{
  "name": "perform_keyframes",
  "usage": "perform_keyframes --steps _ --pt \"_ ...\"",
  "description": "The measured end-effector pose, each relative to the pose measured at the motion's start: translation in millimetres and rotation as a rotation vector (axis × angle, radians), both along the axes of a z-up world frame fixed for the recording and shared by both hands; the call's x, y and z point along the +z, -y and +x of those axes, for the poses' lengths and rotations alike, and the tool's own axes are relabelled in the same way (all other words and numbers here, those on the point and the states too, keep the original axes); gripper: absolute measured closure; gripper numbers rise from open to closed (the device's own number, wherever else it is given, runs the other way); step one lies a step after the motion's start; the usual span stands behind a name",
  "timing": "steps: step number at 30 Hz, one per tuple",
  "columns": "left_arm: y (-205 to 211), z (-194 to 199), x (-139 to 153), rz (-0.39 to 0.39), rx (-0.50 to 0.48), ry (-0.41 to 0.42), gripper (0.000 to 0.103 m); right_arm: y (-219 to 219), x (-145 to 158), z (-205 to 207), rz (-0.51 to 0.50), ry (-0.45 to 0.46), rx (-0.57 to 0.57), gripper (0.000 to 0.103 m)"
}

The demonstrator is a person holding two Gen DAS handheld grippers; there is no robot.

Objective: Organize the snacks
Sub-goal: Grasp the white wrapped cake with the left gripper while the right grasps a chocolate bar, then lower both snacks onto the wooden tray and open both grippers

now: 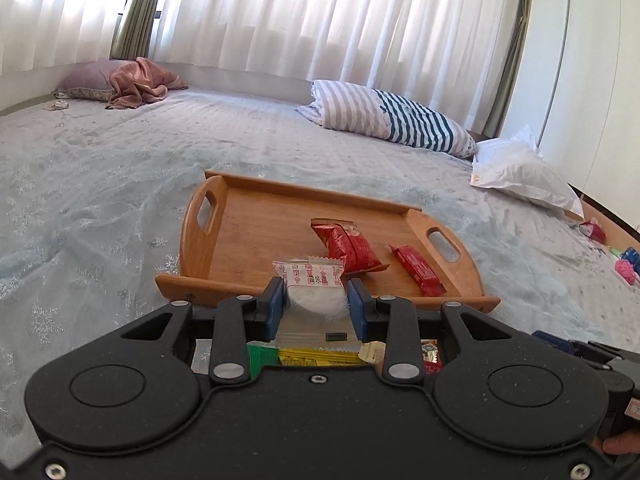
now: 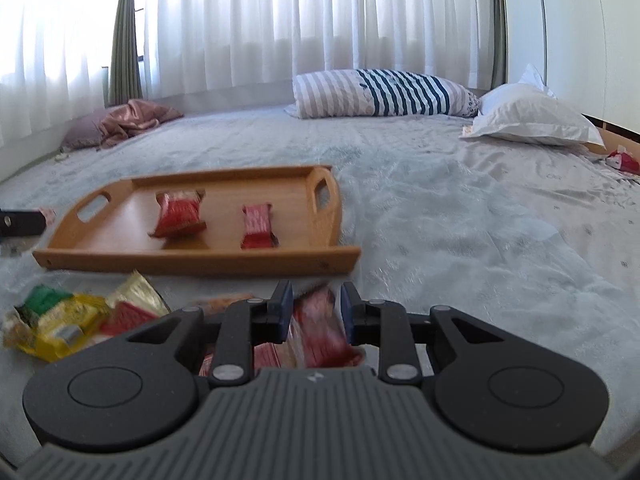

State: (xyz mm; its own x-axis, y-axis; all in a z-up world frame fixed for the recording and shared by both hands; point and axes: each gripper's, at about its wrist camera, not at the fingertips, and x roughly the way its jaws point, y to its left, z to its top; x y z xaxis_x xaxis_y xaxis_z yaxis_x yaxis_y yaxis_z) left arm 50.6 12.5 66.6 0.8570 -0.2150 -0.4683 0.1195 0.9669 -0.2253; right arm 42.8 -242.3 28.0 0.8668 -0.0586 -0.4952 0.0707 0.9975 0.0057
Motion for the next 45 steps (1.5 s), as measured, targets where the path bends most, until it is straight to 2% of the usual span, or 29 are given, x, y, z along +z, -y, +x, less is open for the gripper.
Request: perform_keyframes --steps 1,3,5,7,12,15,16,17,18,20,24,28,35,39,41,45 --pt "0 0 -1 -0.001 0.000 -0.003 0.071 2 -3 -1 -0.004 -0.011 -0.009 0.071" --pt "-1 -1 -3 -0.001 0.002 -0.008 0.071 8 -8 -4 -0.006 -0.035 -0.019 0.061" --pt "-1 -1 -4 0.001 0.005 -0.010 0.071 13 -11 -4 -0.008 -0.045 -0.016 0.061" --pt "-1 1 -4 0.003 0.008 -0.013 0.071 14 -10 -3 -0.026 -0.048 -0.001 0.052" --pt "-1 1 -4 0.004 0.011 -0.011 0.071 5 -9 10 -0.071 -0.072 0.061 0.051" --pt "-1 3 -4 0.007 0.014 -0.008 0.071 2 -14 18 -0.074 -0.090 0.062 0.051" --pt "-1 3 -4 0.009 0.015 -0.007 0.071 2 -15 20 -0.071 -0.092 0.063 0.051" --pt "-2 4 -4 0.012 0.016 -0.006 0.071 2 -15 21 -0.066 -0.094 0.065 0.069" --pt "-2 5 -3 0.015 0.016 -0.005 0.071 2 -13 22 -0.060 -0.091 0.065 0.074" --pt "-1 7 -3 0.020 0.015 -0.004 0.071 3 -8 21 -0.050 -0.077 0.062 0.076" --pt "-2 14 1 0.027 0.012 0.001 0.071 8 7 23 -0.024 -0.048 0.062 0.077" --pt "-4 26 4 0.025 0.015 0.004 0.071 16 21 30 0.047 -0.033 0.060 0.077" --pt "-3 60 6 0.000 0.017 -0.011 0.071 21 43 66 0.146 -0.016 0.082 0.077" --pt "-2 85 1 -0.010 0.026 -0.036 0.071 22 44 98 0.198 -0.017 0.104 0.077" --pt "-1 98 -2 -0.012 0.034 -0.050 0.071 22 40 118 0.223 -0.048 0.108 0.077" --pt "-2 121 -12 -0.029 0.055 -0.083 0.071 20 29 149 0.221 -0.083 0.108 0.077"
